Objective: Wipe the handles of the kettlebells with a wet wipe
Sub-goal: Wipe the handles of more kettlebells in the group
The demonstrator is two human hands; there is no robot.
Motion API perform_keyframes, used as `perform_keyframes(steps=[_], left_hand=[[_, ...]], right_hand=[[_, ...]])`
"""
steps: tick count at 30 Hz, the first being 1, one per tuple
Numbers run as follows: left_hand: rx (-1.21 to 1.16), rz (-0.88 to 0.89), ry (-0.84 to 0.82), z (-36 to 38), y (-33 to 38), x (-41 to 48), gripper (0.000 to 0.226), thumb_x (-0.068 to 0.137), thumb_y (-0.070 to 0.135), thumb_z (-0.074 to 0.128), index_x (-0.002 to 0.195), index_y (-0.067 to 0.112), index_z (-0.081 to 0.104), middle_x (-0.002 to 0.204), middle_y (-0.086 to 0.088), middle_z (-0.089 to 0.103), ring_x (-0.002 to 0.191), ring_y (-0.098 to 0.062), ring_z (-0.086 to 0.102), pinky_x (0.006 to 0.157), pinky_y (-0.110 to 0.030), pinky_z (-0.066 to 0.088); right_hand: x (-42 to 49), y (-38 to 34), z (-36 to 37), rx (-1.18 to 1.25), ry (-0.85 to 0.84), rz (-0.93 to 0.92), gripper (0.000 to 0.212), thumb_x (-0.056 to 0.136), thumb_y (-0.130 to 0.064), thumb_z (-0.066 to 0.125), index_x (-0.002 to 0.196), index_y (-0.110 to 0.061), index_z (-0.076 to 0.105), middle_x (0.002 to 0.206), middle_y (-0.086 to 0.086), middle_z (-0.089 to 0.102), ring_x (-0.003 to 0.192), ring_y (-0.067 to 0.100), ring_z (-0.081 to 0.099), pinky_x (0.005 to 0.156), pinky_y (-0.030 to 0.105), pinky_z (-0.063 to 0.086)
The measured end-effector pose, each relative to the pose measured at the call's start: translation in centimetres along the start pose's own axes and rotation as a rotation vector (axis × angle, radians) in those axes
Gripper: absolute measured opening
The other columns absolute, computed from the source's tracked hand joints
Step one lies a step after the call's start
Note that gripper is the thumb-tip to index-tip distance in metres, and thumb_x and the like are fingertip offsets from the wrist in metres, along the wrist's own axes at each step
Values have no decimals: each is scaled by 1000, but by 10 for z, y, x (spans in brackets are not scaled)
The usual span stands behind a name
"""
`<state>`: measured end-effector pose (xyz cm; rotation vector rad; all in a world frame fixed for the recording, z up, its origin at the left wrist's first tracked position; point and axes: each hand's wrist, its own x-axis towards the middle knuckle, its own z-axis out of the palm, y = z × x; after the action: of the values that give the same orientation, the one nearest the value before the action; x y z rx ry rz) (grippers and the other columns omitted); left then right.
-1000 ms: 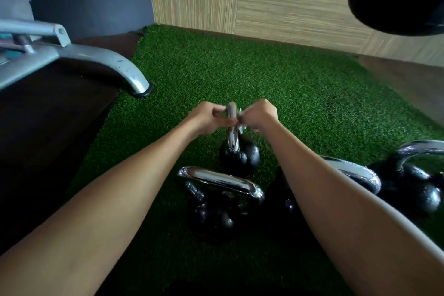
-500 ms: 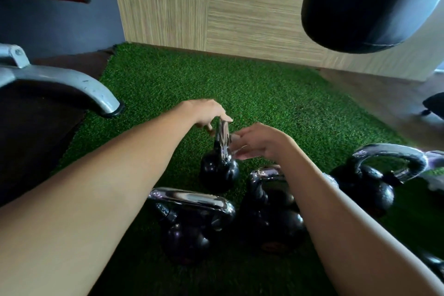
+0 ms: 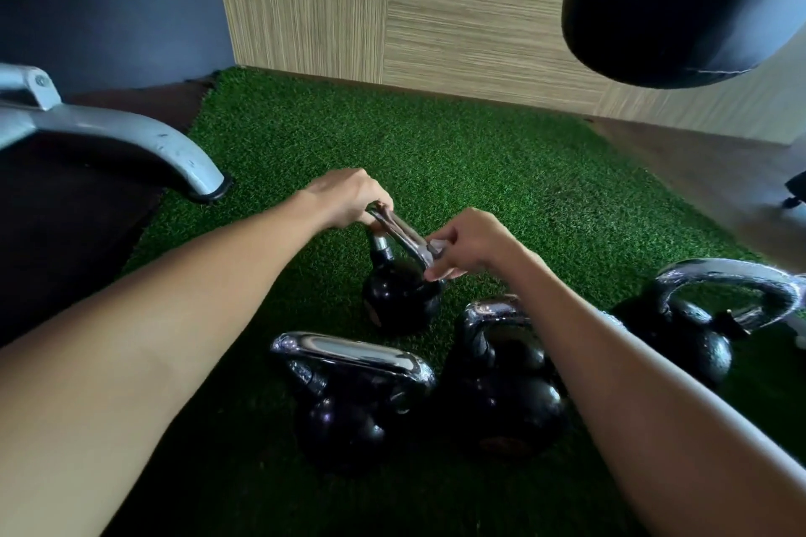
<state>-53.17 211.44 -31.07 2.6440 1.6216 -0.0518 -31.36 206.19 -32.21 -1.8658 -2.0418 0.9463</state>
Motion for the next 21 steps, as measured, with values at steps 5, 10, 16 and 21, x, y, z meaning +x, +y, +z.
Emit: perform_keyframes(steps=[5,10,16,21], left_hand=[[225,-66,46,3,-6,-22,47,82,61,66,114,28,73,78,7,67,66,-10,62,58,-24,46],[124,-191,83,10,-2,-19,49,84,62,67,112,22,75,83,5,72,69,-11,66,64,-27,55],[-60,-349,113,23,9,-13,42,85,48,75,113,16,71,69,12,64,65,-6,62,71,-30,57],[-86,-514,76,13,24,-23,32,89,35,78,119,26,71,96,7,74,69,-5,60,56,-25,46]], right_hand=[[14,16,-26,-136,49,-190,46,76,-13,85,120,-18,73,86,-12,68,61,4,49,61,20,37],[40,17,-39,-157,48,-203,40,78,-12,83,117,-17,74,84,-14,64,74,18,57,63,22,40],[39,32,-33,-114,121,-187,40,77,-19,84,116,-17,75,104,-2,74,75,9,61,61,19,43],[20,31,-29,-48,237,-172,30,85,-11,78,115,-16,76,103,1,76,89,20,74,57,11,51]])
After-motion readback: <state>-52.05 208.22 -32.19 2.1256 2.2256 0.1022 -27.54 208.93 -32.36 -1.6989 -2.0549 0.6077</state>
